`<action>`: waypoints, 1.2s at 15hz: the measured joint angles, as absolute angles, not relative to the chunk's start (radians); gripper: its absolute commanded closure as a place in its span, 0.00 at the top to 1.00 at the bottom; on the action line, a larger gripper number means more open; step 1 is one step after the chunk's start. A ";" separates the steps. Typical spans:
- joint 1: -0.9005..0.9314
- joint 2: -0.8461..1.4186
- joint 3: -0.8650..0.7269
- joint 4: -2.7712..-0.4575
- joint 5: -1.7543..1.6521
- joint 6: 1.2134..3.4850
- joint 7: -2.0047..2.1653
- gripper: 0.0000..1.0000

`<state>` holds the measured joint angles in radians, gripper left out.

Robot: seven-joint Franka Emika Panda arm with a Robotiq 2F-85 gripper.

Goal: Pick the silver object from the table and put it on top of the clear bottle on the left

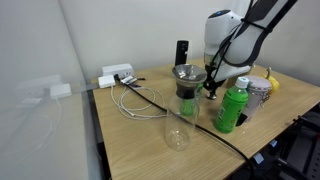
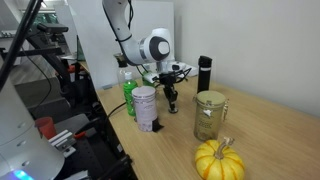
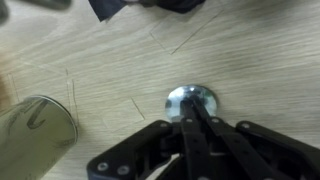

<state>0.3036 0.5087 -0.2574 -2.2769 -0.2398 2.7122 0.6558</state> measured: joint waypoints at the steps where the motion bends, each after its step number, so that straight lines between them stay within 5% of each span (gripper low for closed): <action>1: 0.304 0.508 -0.257 -2.277 -0.240 2.712 0.656 0.01; 18: 0.355 0.260 -0.318 -2.271 -0.534 2.588 0.917 0.01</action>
<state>0.3552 0.2601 -0.3181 -2.2708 -0.5343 2.5879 0.9172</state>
